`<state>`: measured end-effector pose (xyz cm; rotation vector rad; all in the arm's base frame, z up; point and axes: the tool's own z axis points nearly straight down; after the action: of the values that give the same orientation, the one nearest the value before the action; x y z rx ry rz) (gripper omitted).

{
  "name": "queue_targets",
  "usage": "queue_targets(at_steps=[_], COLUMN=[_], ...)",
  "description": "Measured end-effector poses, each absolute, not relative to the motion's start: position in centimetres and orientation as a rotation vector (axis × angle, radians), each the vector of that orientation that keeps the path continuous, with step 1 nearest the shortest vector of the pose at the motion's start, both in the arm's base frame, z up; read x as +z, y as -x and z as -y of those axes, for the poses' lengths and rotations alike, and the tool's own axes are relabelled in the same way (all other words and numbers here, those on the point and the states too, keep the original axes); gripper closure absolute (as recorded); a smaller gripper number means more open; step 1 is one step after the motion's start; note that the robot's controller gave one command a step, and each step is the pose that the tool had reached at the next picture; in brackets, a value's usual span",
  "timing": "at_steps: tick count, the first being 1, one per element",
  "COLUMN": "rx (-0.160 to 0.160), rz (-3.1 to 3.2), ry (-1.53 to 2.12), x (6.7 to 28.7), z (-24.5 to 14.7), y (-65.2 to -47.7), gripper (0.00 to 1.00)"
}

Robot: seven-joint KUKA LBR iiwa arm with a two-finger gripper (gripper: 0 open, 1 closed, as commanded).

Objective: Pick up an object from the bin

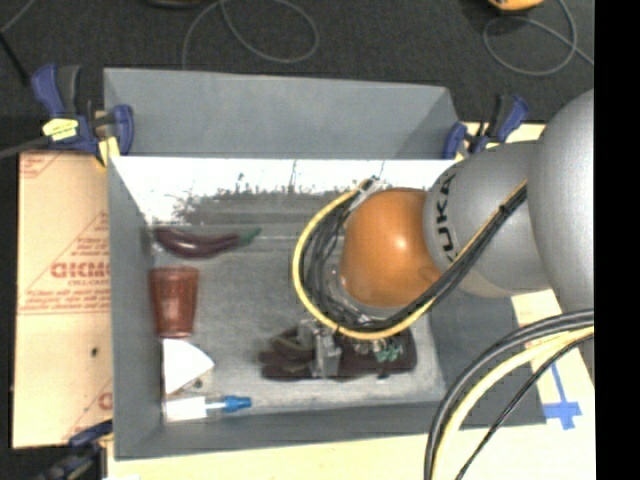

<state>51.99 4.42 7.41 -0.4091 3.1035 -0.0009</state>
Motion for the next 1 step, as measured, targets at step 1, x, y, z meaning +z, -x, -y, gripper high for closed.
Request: queue_targets(at_steps=[1], rx=[-0.001], rz=[-3.103], ry=[0.408], x=[7.51], z=[-4.42], y=[-51.99], gripper=[1.0])
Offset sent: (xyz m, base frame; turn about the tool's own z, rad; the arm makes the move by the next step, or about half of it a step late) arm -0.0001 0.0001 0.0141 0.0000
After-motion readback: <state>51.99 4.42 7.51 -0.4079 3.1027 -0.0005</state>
